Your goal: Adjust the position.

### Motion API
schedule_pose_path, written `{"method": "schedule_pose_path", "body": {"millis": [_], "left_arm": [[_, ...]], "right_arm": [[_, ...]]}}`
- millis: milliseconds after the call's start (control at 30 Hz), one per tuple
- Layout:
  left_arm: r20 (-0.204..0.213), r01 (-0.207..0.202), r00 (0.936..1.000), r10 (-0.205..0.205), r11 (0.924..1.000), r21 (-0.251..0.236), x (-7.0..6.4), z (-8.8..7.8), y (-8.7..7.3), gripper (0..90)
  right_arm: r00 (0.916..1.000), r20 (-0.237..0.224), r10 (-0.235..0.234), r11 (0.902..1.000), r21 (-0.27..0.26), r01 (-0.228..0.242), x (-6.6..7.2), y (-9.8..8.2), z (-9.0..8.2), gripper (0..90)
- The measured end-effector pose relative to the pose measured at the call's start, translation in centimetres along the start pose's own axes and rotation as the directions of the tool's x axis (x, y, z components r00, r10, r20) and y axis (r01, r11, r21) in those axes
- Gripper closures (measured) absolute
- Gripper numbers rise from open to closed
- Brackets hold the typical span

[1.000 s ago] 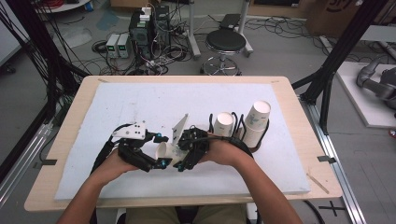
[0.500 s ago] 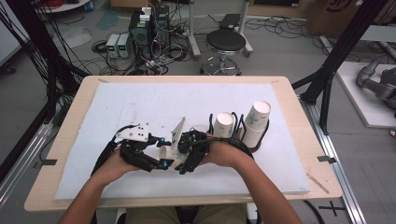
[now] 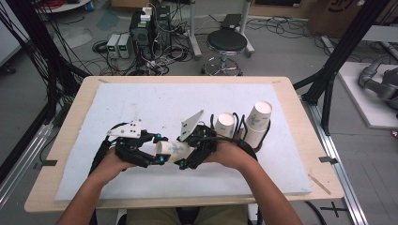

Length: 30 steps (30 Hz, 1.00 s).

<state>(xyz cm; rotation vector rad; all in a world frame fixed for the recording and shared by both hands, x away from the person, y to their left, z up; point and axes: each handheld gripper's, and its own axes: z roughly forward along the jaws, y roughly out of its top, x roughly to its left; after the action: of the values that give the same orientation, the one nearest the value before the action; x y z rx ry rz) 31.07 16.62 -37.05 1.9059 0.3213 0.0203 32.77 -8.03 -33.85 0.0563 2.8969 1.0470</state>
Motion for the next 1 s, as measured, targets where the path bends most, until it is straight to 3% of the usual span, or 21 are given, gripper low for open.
{"method": "schedule_pose_path", "body": {"millis": [167,300,467,733,1000], "left_arm": [[-0.003,-0.011,0.9999,0.010,0.9998,-0.017,0.1,-0.1,-0.1,36.6],[-0.013,-0.009,0.9999,0.009,0.9994,-0.033,0.3,-0.3,-0.3,36.6],[-0.043,0.004,0.9991,-0.008,0.9971,-0.076,0.7,-0.9,-0.7,36.7],[-0.077,0.010,0.9968,-0.021,0.9907,-0.136,1.2,-1.6,-1.1,36.7],[-0.059,0.007,0.9981,-0.017,0.9861,-0.166,1.2,-1.6,-1.5,36.7]], "right_arm": [[0.9989,0.031,0.034,0.9946,-0.099,-0.031,-0.1,-0.8,-1.0,20.9],[0.9967,0.054,0.060,0.9835,-0.174,-0.050,0.0,-1.4,-1.6,20.9],[0.9899,0.095,0.105,0.9635,-0.256,-0.078,0.1,-2.5,-2.0,20.9],[0.9718,0.123,0.201,0.9182,-0.369,-0.143,0.5,-4.7,-1.9,20.9],[0.9605,0.089,0.264,0.8835,-0.422,-0.204,0.9,-6.8,-0.9,20.9]]}}
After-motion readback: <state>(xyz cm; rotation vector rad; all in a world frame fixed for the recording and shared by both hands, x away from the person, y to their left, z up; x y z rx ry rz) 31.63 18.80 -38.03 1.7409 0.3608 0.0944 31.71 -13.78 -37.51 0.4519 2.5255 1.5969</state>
